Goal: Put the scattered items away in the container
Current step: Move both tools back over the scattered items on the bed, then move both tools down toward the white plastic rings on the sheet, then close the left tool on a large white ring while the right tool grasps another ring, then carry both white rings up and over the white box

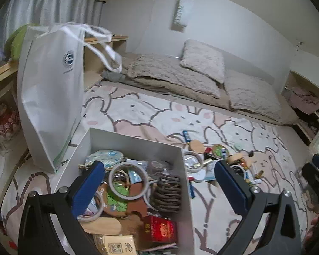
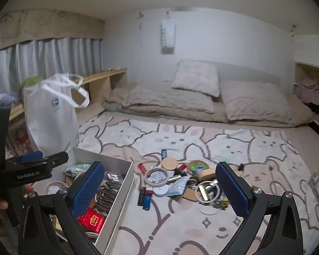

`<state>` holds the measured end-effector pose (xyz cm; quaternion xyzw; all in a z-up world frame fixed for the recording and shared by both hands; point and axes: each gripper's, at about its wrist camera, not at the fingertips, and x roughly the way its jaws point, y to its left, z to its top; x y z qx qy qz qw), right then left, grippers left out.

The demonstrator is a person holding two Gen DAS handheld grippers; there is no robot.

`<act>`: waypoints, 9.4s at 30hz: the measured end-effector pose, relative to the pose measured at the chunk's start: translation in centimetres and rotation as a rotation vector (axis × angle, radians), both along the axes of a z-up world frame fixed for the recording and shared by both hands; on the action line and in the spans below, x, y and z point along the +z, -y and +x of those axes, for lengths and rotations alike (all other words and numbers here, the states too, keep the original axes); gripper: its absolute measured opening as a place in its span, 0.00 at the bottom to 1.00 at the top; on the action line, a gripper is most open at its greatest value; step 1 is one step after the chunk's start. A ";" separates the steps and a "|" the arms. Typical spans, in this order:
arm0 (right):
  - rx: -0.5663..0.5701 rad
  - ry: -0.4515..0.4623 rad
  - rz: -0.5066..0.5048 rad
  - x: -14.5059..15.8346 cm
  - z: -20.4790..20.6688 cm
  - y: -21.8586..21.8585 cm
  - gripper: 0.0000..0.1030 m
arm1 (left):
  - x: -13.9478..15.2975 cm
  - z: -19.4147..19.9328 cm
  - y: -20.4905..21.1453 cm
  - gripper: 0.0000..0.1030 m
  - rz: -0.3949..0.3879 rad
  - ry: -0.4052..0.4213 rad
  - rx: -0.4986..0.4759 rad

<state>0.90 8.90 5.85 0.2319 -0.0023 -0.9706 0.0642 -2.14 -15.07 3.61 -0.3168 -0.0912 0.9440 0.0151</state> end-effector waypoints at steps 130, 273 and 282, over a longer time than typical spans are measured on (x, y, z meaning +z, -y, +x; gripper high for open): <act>0.086 0.547 0.175 -27.8 -8.0 -14.3 1.00 | -22.8 -0.5 -25.0 1.00 -0.339 0.311 -0.613; 0.376 0.020 0.065 -8.1 -1.9 10.5 0.82 | -9.5 1.6 7.8 0.98 0.008 0.006 0.309; 0.467 0.116 0.175 -10.8 -2.2 14.7 0.82 | -8.6 2.3 8.4 0.98 0.058 -0.050 0.306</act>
